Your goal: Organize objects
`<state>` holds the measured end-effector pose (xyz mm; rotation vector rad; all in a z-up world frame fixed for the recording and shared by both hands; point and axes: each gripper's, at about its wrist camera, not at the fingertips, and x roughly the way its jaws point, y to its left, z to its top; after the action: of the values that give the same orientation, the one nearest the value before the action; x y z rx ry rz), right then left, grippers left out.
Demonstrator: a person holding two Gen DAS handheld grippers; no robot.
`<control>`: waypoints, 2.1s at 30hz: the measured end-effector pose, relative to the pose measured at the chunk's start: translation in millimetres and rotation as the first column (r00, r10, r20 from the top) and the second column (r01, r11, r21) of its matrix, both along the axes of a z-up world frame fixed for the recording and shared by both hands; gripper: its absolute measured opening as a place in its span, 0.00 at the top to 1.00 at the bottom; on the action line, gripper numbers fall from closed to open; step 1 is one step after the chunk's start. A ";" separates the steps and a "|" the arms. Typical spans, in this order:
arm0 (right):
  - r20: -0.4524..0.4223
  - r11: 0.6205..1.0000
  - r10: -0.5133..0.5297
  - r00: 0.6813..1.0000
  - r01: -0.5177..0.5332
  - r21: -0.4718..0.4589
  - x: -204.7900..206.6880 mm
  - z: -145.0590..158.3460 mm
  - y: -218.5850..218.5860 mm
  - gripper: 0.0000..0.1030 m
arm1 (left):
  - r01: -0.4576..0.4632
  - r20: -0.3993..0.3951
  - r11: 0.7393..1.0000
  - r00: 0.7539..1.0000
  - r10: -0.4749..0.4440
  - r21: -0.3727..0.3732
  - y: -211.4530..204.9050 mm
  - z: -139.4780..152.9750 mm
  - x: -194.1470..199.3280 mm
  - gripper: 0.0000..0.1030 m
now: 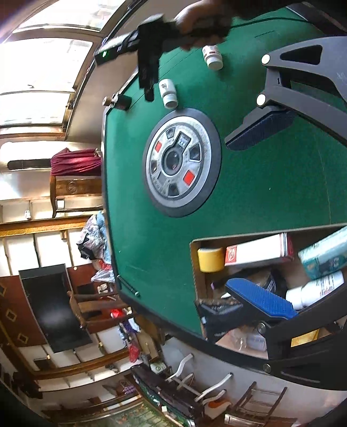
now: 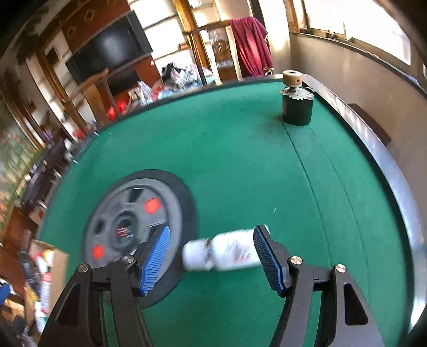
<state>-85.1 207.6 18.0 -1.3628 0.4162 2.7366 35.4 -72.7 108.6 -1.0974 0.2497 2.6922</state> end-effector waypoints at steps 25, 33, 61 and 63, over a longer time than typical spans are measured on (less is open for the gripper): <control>0.172 0.852 0.524 0.834 -0.516 -0.095 60.3 -17.6 -93.0 0.40 | 0.063 0.123 0.992 0.989 -0.076 0.112 13.7 -26.3 -1.0 0.07; 0.015 0.964 0.267 0.964 -0.267 0.021 114.4 29.2 -19.6 0.21 | 0.225 0.135 0.970 0.963 -0.235 0.089 64.5 -50.7 6.7 0.07; 0.145 0.923 0.305 0.941 -0.330 0.197 111.8 -23.4 -24.6 0.35 | 0.284 0.245 0.948 0.918 -0.312 0.145 101.4 -85.4 -20.6 0.68; 0.145 0.925 0.295 0.944 -0.321 0.206 113.4 -23.3 -25.0 0.35 | 0.276 0.237 0.946 0.920 -0.312 0.172 97.5 -78.9 -15.3 0.68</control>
<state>28.3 182.6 -5.3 -1.6263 -0.1306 2.8101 20.0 24.8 29.7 -1.2467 0.1674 2.2375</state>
